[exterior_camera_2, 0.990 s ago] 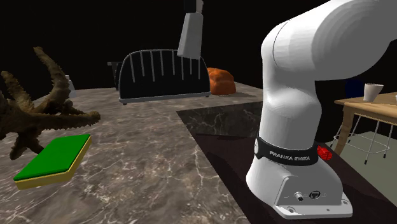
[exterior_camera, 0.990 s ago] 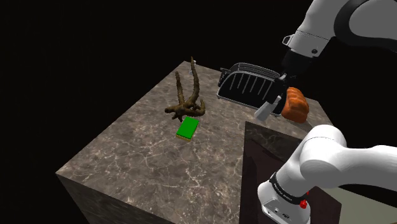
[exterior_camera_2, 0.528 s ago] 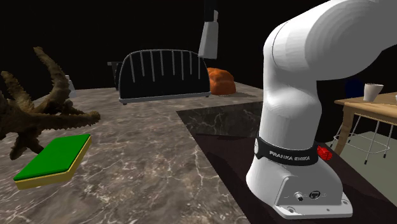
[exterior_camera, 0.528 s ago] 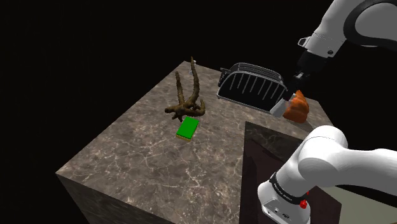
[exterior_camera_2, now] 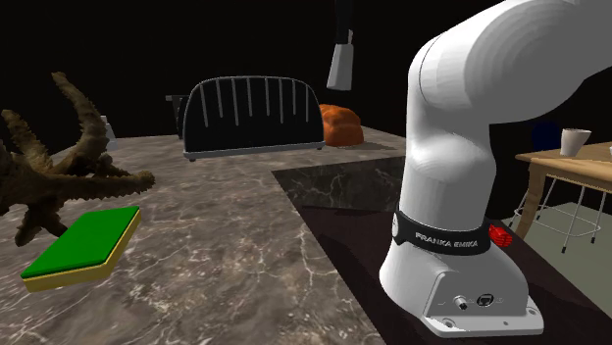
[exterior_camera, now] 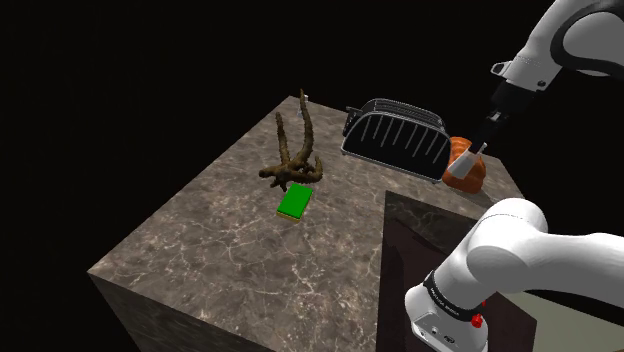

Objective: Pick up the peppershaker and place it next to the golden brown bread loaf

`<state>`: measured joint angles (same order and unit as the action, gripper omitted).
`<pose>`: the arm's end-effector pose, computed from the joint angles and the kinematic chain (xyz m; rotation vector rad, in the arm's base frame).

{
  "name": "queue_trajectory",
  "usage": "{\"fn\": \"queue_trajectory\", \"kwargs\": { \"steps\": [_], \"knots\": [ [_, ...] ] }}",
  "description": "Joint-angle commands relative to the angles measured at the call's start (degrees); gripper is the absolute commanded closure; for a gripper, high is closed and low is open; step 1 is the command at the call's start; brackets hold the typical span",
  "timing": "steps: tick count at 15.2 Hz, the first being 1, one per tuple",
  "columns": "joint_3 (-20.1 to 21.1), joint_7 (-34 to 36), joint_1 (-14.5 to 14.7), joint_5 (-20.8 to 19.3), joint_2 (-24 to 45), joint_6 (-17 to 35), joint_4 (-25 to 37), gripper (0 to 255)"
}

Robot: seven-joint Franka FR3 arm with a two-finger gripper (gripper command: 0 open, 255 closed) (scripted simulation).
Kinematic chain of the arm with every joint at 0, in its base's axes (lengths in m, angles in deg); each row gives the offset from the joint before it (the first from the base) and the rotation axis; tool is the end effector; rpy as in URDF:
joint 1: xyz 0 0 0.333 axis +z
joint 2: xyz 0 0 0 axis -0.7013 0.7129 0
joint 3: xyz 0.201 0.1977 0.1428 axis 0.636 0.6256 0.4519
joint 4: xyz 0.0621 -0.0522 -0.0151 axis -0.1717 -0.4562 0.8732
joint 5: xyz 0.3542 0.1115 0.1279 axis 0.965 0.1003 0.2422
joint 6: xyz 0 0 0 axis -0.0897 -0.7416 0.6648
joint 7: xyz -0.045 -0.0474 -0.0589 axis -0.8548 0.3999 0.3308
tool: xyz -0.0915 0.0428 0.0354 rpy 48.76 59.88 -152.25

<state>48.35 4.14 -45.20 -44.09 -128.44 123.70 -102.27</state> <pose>0.1573 -0.2154 0.5626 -3.0672 0.0422 -0.0048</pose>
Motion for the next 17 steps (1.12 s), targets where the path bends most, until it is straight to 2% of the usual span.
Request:
{"fn": "queue_trajectory", "kwargs": {
  "steps": [1, 9, 13, 17],
  "knots": [
    [-2.9, -2.6, 0.1, -2.4, 1.2, -0.1, 2.2, 255],
    [-14.7, -12.9, 2.5, -10.5, 6.6, 0.2, 12.4, 255],
    [-20.9, -18.0, 5.3, -13.6, 9.8, 0.6, 18.9, 255],
    [-27.6, -23.1, 9.3, -15.9, 13.0, 1.0, 26.2, 255]
  ]
}}
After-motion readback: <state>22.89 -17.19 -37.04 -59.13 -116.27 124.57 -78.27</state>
